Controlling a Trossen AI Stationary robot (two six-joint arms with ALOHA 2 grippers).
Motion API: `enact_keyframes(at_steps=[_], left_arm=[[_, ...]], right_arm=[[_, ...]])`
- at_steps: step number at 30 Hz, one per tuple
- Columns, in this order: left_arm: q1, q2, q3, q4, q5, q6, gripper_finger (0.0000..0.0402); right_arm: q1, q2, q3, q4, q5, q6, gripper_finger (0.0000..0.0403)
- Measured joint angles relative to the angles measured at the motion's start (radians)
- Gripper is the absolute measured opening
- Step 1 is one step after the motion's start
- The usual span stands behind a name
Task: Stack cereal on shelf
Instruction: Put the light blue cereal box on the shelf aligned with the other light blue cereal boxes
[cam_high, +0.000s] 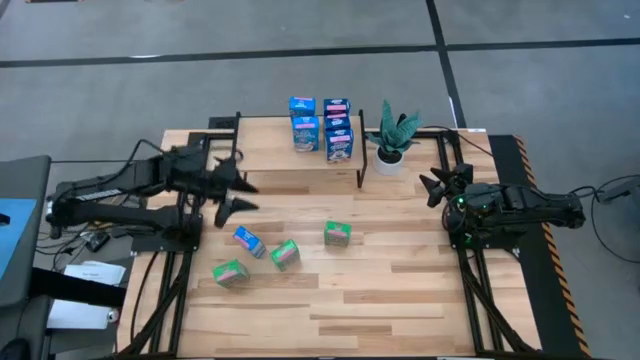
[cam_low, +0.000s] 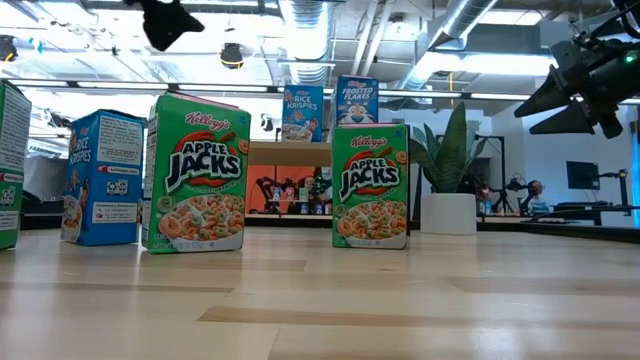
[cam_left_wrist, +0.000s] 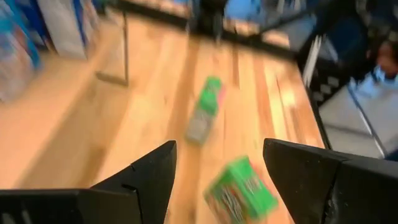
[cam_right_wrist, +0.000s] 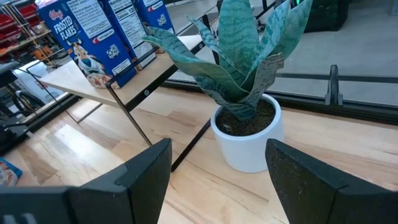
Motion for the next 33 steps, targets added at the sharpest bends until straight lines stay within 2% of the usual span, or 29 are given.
enact_keyframes(at_steps=[6, 13, 21, 24, 27, 33], left_arm=[[-0.203, 0.045, 0.002, -0.167, -0.121, -0.087, 0.0231], [-0.357, 0.177, 0.002, -0.255, -0.147, -0.025, 0.0231], [-0.383, 0.299, 0.002, -0.322, -0.221, 0.105, 0.0231], [-0.383, 0.319, 0.002, -0.327, -0.220, 0.161, 0.0233], [-0.383, 0.317, 0.002, -0.320, -0.192, 0.200, 0.0243], [-0.383, 0.315, 0.035, -0.375, -0.203, 0.286, 0.0277]], right_arm=[[0.000, 0.000, 0.000, 0.000, -0.002, 0.000, 0.0286], [0.000, 0.000, 0.000, 0.000, -0.002, 0.000, 0.0286], [0.000, 0.000, 0.000, 0.000, -0.002, 0.000, 0.0286], [0.000, 0.000, 0.000, 0.000, -0.002, 0.000, 0.0286], [0.000, 0.000, 0.000, 0.000, -0.002, 0.000, 0.0286], [0.000, 0.000, 0.000, 0.000, -0.001, 0.000, 0.0286]])
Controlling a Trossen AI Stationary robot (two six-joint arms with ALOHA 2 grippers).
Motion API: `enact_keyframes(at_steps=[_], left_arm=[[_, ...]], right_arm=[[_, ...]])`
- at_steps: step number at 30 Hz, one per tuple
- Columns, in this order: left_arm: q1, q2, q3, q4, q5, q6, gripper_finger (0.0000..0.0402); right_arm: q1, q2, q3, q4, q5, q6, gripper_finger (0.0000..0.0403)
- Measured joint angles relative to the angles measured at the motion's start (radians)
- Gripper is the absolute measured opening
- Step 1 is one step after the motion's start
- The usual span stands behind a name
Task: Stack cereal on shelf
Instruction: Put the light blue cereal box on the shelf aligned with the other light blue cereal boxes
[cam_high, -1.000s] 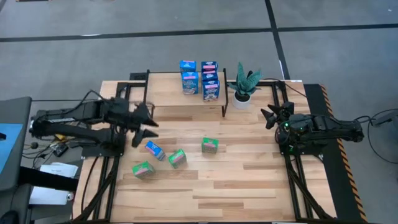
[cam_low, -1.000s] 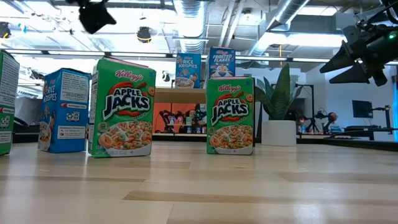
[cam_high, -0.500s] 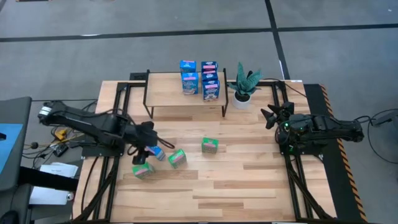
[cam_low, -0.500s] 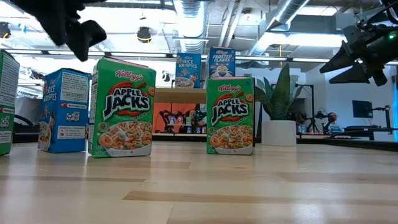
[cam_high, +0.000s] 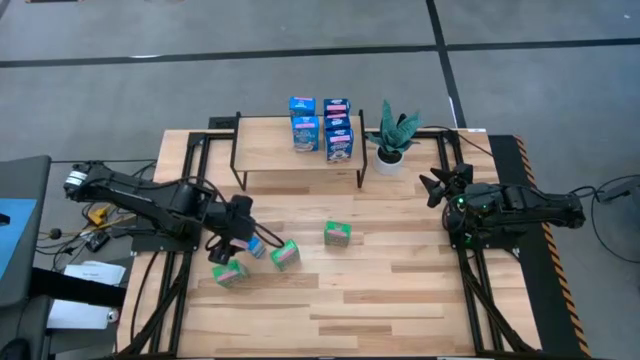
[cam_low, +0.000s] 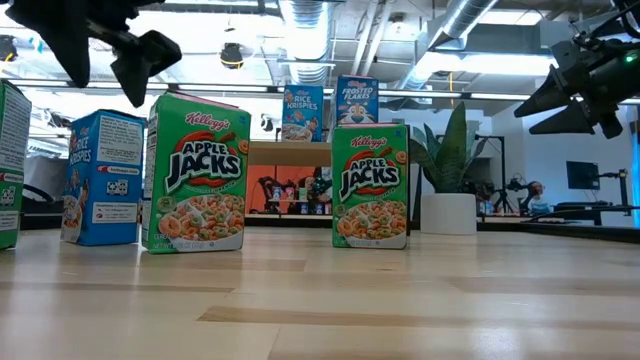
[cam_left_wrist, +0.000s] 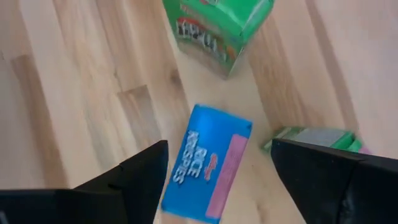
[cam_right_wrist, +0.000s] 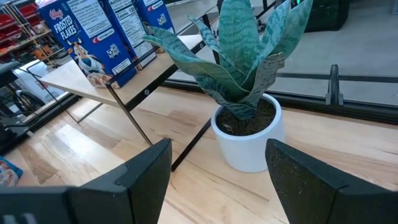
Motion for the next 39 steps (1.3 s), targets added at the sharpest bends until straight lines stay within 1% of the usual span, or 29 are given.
enact_keyframes(at_steps=[3, 6, 10, 16, 19, 24, 28, 39], left_arm=[[0.000, 0.000, 0.002, -0.039, -0.014, 0.021, 0.0291], [0.000, 0.004, 0.000, -0.102, -0.018, 0.022, 0.0297], [0.011, 0.006, -0.038, -0.108, -0.016, 0.036, 0.0294], [0.047, 0.006, -0.047, -0.084, -0.089, 0.084, 0.0289], [0.063, 0.006, -0.048, -0.082, -0.092, 0.104, 0.0288], [0.069, 0.006, -0.047, -0.061, -0.087, 0.102, 0.0288], [0.072, 0.006, -0.047, -0.062, -0.082, 0.151, 0.0288], [0.157, 0.006, -0.047, -0.046, 0.018, 0.261, 0.0288]], right_arm=[[0.000, 0.000, 0.000, 0.000, 0.000, 0.000, 0.0286], [0.000, 0.000, 0.000, 0.000, 0.001, 0.000, 0.0286], [0.000, 0.000, 0.000, 0.000, 0.002, 0.000, 0.0286], [0.000, 0.000, 0.000, 0.000, 0.002, 0.007, 0.0286], [0.000, 0.000, 0.000, 0.000, 0.002, 0.023, 0.0286], [0.000, 0.000, 0.000, 0.000, 0.002, 0.033, 0.0286], [0.000, 0.000, 0.000, -0.001, 0.002, 0.033, 0.0286], [0.000, 0.000, 0.000, -0.001, 0.002, 0.033, 0.0286]])
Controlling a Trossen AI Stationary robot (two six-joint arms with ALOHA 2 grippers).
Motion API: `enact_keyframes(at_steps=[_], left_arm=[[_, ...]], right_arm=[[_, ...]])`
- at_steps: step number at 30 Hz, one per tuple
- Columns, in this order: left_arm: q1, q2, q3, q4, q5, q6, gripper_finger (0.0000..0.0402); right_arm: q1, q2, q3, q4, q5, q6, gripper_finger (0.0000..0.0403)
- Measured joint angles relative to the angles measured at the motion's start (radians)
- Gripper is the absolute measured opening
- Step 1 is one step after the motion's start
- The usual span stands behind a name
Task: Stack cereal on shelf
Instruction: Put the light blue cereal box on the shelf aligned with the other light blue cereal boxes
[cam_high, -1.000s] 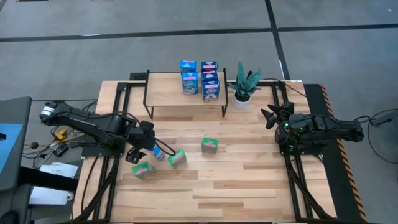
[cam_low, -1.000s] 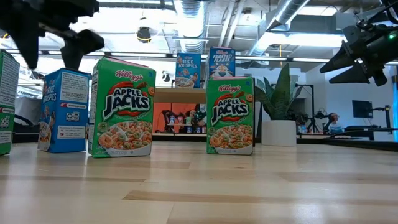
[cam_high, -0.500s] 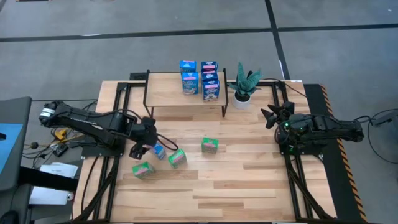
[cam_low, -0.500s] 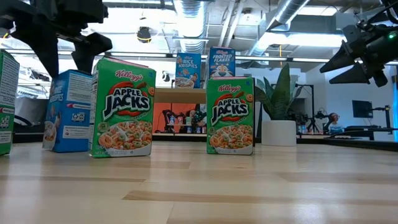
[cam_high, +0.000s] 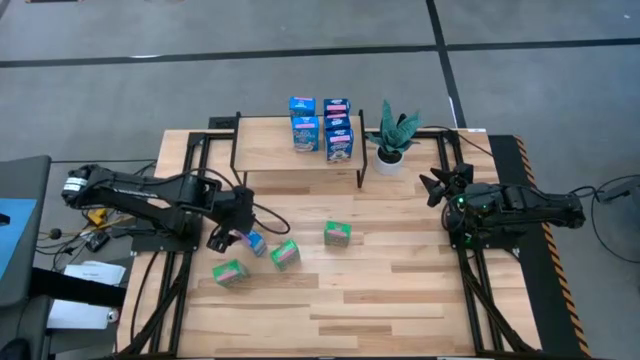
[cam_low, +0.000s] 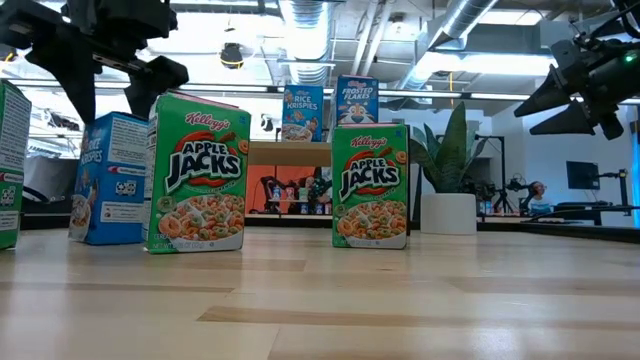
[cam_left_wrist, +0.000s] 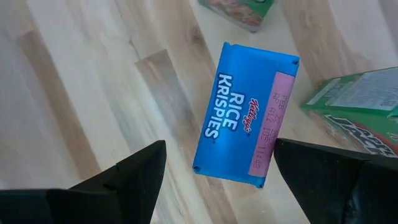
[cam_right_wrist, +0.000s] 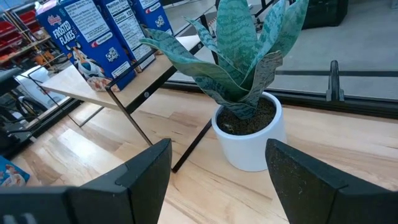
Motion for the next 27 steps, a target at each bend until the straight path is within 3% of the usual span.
enact_keyframes(at_steps=[18, 27], left_arm=[[0.003, 0.000, 0.000, -0.026, 0.049, -0.053, 0.0288], [0.003, 0.000, 0.000, -0.022, 0.048, 0.009, 0.0288]], right_arm=[[0.000, 0.000, 0.000, -0.001, 0.000, 0.000, 0.0286], [0.000, 0.000, 0.000, -0.017, 0.000, 0.003, 0.0286]])
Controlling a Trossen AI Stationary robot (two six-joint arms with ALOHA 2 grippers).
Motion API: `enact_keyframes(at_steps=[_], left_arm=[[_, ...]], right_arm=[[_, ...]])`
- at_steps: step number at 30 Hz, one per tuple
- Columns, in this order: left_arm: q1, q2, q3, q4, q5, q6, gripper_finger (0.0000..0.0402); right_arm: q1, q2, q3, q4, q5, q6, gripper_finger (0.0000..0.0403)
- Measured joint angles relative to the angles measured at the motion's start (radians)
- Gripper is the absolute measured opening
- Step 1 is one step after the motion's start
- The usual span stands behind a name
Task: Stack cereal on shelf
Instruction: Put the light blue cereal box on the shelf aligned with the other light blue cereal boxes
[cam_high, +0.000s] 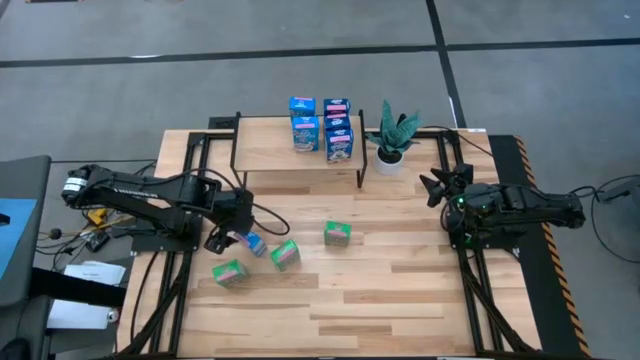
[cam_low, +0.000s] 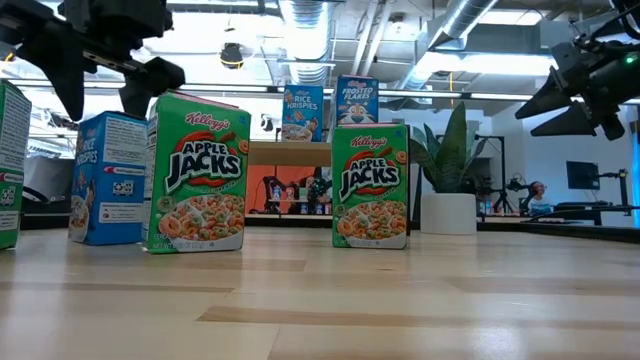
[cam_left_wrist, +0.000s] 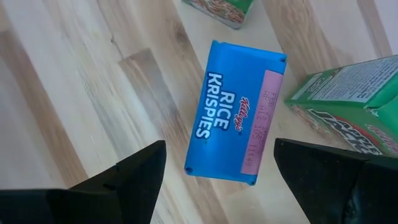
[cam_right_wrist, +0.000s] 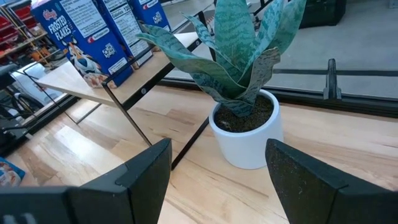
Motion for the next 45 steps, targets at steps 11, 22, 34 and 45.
enact_keyframes(at_steps=[11, 22, 34, 45], left_arm=[[-0.002, 0.001, -0.059, 0.032, 0.004, 0.006, 0.0288], [0.000, 0.001, -0.039, 0.070, -0.010, 0.007, 0.0288], [0.000, 0.001, -0.039, 0.069, -0.010, 0.005, 0.0228], [0.000, 0.001, -0.039, 0.069, -0.011, -0.044, 0.0175]], right_arm=[[0.000, 0.000, 0.000, 0.001, 0.000, 0.000, 0.0286], [0.000, 0.000, 0.000, 0.001, 0.000, -0.002, 0.0286], [0.000, 0.000, 0.000, -0.003, 0.000, -0.003, 0.0286], [0.000, 0.000, 0.000, -0.004, 0.000, -0.003, 0.0286]])
